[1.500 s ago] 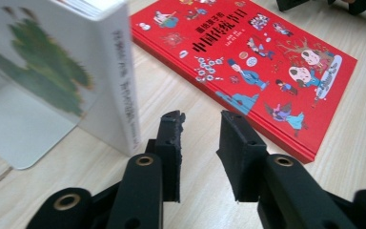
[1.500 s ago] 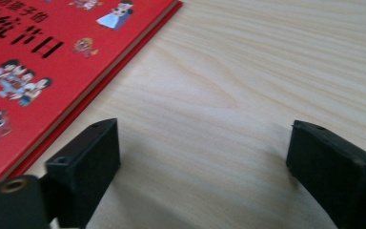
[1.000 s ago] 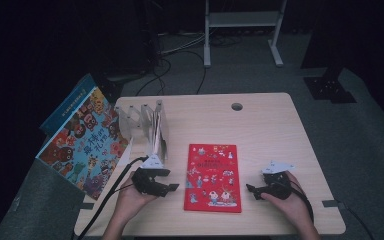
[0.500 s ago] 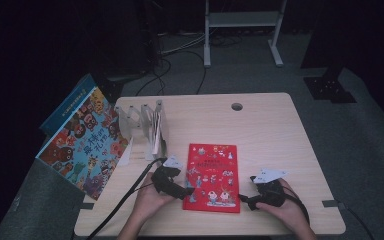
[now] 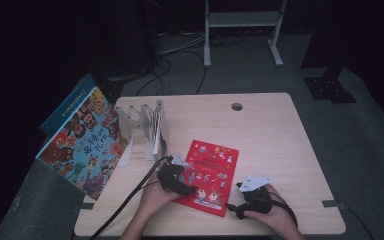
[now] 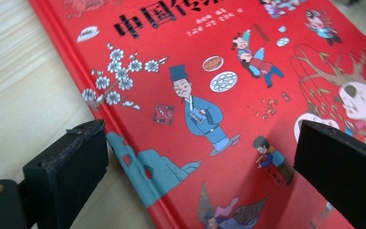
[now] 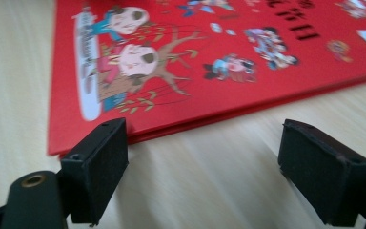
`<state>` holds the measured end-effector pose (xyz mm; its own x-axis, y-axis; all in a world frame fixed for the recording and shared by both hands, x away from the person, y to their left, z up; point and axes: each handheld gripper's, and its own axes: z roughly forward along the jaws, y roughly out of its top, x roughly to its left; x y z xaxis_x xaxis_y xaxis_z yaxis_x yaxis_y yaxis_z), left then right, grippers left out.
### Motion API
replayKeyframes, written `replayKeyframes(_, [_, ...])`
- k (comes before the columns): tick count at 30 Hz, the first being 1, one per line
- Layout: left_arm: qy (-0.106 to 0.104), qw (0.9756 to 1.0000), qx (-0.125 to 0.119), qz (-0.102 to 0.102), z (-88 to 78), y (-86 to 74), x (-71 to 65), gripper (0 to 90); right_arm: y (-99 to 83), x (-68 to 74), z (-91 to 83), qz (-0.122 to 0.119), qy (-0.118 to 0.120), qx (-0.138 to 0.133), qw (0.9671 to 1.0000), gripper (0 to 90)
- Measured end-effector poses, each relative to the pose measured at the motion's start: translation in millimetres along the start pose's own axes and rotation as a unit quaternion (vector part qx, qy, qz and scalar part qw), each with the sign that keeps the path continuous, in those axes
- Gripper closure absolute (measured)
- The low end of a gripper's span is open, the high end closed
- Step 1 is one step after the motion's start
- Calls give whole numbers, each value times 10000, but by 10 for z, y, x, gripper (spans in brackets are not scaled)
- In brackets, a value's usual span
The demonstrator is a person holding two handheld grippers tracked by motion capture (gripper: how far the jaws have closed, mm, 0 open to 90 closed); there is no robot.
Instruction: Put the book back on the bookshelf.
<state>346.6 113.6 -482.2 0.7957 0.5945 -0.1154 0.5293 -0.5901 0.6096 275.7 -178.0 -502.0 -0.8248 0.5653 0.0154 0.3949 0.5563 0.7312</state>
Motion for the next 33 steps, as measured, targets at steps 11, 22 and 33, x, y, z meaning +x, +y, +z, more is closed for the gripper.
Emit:
replayKeyframes(11, [59, 10000, 46, 0, 8, -17, 17, 28, 155, -88, -14, -51, -130, -132, 9998, 148])
replayKeyframes(22, [90, 9999, 60, 6, 10, -10, 8, 27, 488, -759, 92, 324, -340, -170, 9988, 159])
replayKeyframes(33, [122, 9998, 120, 75, 8, 4, -1, 26, 618, -1119, 374, 496, -216, -62, 9985, 208])
